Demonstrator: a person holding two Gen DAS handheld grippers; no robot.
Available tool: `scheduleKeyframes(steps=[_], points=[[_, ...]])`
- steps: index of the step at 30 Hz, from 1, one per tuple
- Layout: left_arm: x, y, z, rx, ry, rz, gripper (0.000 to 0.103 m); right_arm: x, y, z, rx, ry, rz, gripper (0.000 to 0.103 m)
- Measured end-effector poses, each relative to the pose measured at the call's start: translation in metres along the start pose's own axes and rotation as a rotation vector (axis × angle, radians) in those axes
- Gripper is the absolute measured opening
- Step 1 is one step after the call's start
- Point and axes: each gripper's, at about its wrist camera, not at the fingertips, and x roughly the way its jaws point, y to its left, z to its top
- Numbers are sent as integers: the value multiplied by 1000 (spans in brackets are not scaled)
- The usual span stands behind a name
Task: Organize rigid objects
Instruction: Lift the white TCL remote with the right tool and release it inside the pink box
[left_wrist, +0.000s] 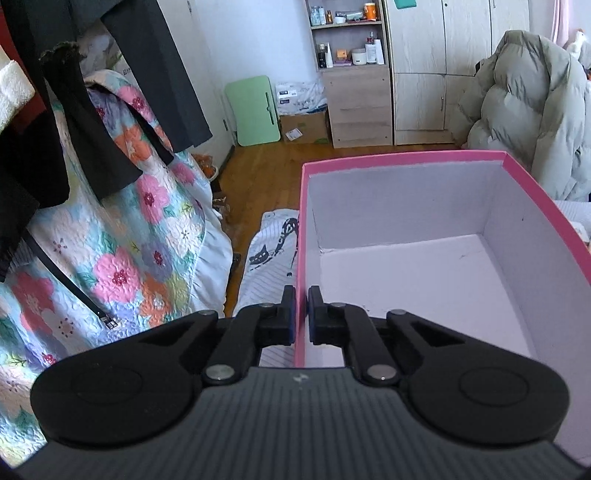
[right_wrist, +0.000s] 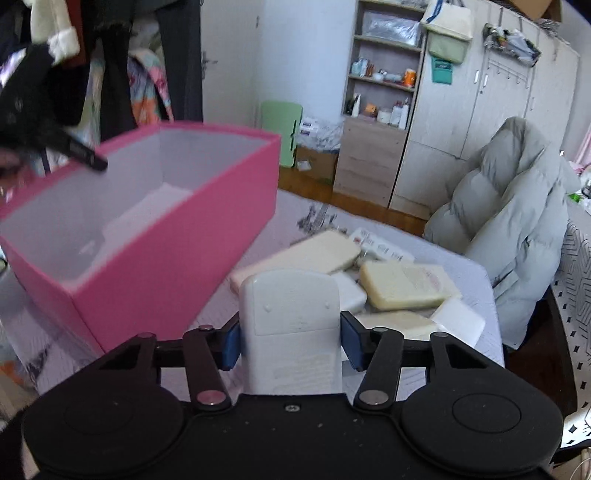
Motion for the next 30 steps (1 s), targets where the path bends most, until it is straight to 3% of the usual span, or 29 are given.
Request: scheduleKeyframes(steps=[2,6,8,15,21,25,28,30], points=[[1,-1,0,13,0,12,6,-8,-4,6,29,-26,-2,57],[3,1,0,-5,22,0,7,-24,-19,21,145,-73,79,53],[4,5,1,-26,29,-16,6,-29,-26,30,194,-101,117,20],[7,16,0,-82,38,-59,4,-22,-31,48,269,-91,174,19],[6,18,-1,-101,33,-69,4,-42,-25,82,251,-209,194,19],[4,17,-2,-98,17,-64,4,-44,-8,118,221,-275,253,19],[1,16,-3,-99,8,-60,4,-26,7,140,220,-263,325,19],[1,17,-3,-104,8,-64,4,-2,20,150,239,-210,382,19]])
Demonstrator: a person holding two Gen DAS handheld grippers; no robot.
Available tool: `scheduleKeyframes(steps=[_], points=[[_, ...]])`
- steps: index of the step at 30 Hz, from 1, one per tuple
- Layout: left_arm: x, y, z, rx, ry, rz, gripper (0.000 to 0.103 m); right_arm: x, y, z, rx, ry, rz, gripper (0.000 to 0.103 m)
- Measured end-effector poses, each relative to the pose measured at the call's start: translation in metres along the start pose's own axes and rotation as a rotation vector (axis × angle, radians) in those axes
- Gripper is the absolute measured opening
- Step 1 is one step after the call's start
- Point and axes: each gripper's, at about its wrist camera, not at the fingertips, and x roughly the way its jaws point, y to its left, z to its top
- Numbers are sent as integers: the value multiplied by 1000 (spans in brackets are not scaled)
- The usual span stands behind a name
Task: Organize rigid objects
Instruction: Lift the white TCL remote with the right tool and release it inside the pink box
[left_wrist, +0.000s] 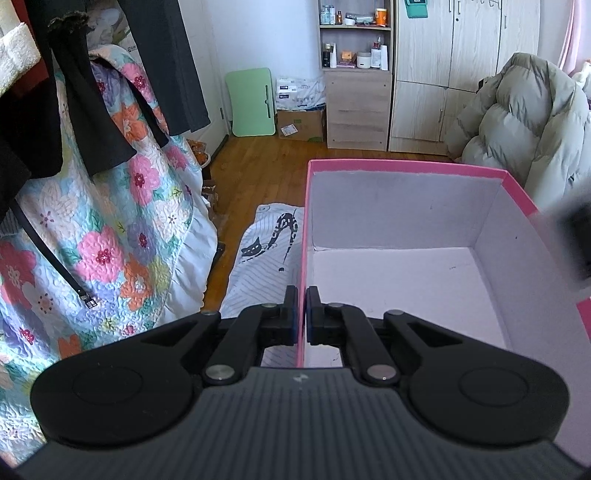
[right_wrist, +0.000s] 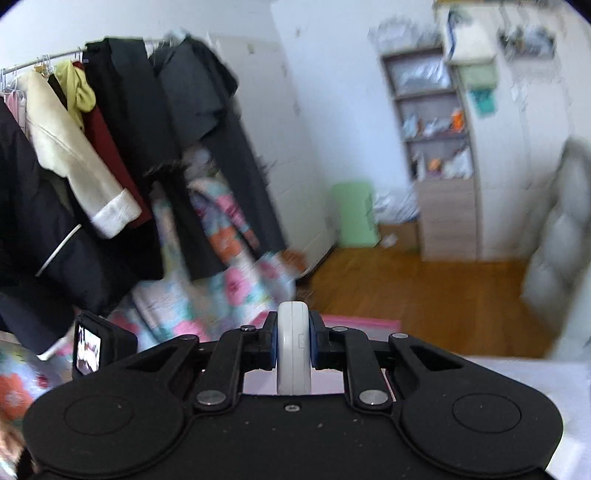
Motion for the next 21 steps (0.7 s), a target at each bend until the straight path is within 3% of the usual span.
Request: scheduleKeyframes(steps=[5,10,15,17,21], points=[[-2,2,1,-17,-5,-11,4,90,-9,-5,184,148,33,19],[-2,1,1,-11,-5,-8,4,152,-19,-15,321,192,34,19],[-1,4,1,-23,-7,-20,4,186,-32,-39,452,231,-8,19],[-1,6,1,-35,-5,-31,4,192,-32,-49,421,226,-57,21],[0,6,1,-36,4,-40,4,193,-36,-48,438,226,-63,21]])
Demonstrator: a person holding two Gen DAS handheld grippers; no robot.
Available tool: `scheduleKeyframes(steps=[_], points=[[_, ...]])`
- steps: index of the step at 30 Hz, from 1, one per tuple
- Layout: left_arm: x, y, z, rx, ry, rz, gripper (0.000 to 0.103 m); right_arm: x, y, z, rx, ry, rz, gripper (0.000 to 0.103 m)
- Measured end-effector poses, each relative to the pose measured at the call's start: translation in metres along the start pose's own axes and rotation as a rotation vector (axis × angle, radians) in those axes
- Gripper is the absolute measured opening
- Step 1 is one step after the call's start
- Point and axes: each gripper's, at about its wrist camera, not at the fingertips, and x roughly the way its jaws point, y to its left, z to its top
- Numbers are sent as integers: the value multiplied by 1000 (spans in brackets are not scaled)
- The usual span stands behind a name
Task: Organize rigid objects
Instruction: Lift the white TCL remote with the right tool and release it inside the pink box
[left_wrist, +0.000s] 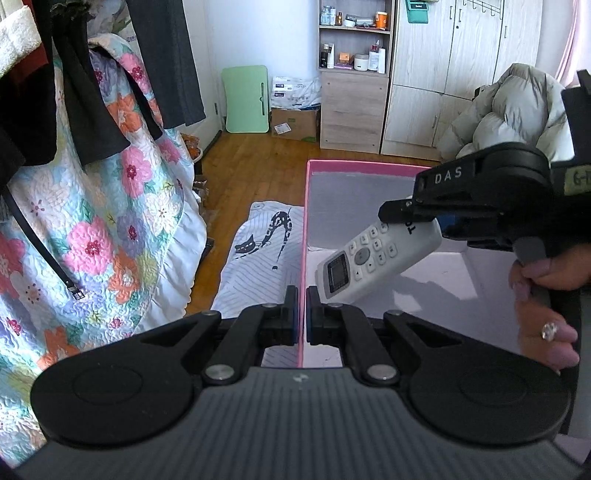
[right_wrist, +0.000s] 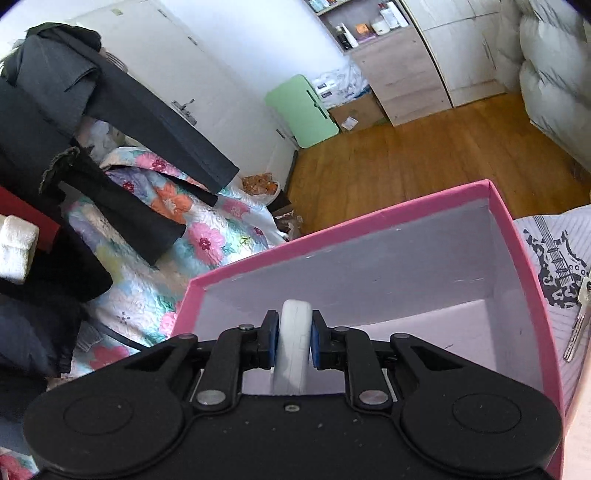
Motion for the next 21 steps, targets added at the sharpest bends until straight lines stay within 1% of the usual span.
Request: scheduleKeyframes(steps=[1,2,3,5,6,8,10,12,13,14,15,16,17,21], points=[[1,-1,0,3,3,2,4,0,1,0,-11,1,-14,22],[1,-1,0,5,4,4,4,0,3,0,-21,-2,-42,26],[1,-1,1,6,4,6,4,1,2,0,-22,-3,-66,27],[1,-2,0,4,7,8,4,2,0,0,-19,12,-116,33],[1,-2,1,5,9,10,4,5,-2,0,-14,20,-130,34],[1,-3,1,12,8,21,4,8,-6,0,10,34,-130,35],[1,-5,1,27,8,37,4,11,-6,1,20,26,-134,35],[1,-7,1,38,9,45,4,15,-2,4,-12,22,-147,39],[1,-8,1,39,11,47,4,17,2,5,-45,31,-173,43],[1,-9,1,42,13,52,4,18,4,5,-76,46,-205,49],[1,-10,1,50,12,59,5,16,7,6,-100,58,-233,52],[1,-11,1,60,10,69,6,10,9,6,-111,54,-234,52],[0,-13,1,65,5,76,6,3,10,8,-117,45,-218,52],[-2,-16,2,55,-9,92,6,-54,23,12,-188,18,-90,57]])
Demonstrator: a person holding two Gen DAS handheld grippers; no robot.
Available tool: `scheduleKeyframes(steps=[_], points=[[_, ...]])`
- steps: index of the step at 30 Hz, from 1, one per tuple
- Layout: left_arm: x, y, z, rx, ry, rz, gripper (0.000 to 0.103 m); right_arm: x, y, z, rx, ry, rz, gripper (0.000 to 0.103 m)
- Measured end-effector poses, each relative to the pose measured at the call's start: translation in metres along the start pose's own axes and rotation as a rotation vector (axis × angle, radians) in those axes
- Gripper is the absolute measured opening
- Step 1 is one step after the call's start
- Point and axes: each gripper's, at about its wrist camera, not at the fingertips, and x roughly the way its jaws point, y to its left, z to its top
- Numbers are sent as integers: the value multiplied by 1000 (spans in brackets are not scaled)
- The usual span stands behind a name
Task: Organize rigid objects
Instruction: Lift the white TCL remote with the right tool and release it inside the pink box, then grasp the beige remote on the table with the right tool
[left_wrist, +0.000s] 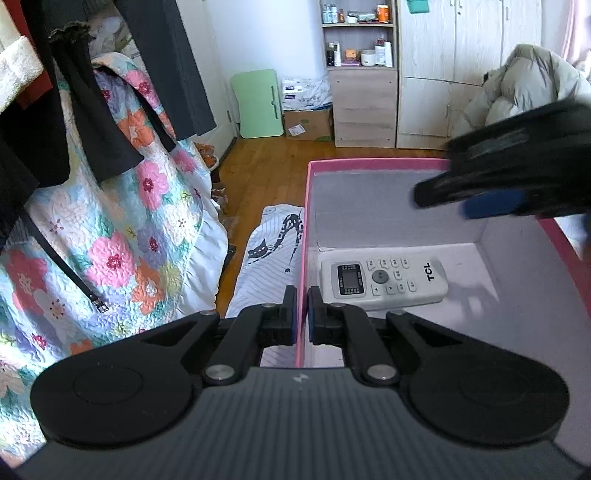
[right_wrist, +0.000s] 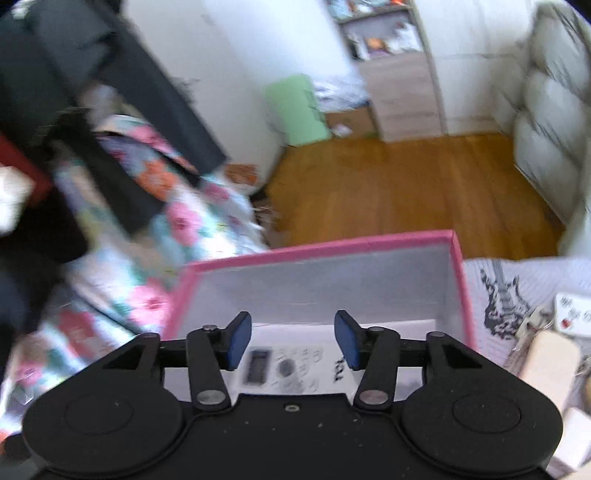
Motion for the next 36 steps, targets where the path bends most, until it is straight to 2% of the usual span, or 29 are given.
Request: scheduleKeyframes(steps=[2,6,13,19,25,30,33,36], points=[[0,-1,0,1,-4,10,6,-30,-2,-1,-45,-30,35,60],[-1,-2,0,4,-6,18,6,-80,-18,-12,-84,-40,19,61],[-1,0,-1,6,-10,18,6,-137,-71,-65,13,-64,-84,61],[-1,-5,-2,22,-17,32,6,-147,-121,-105,165,-50,-177,62],[-1,-4,-4,23,-23,33,6,-144,-158,-130,300,-15,-200,62],[-1,-6,-4,34,-25,40,7,-133,-179,-137,410,-16,-144,63],[-2,-6,-4,36,-27,42,7,-121,-192,-140,536,-23,-112,65],[-1,-6,-4,33,-27,38,7,-110,-208,-148,682,-93,-64,65]])
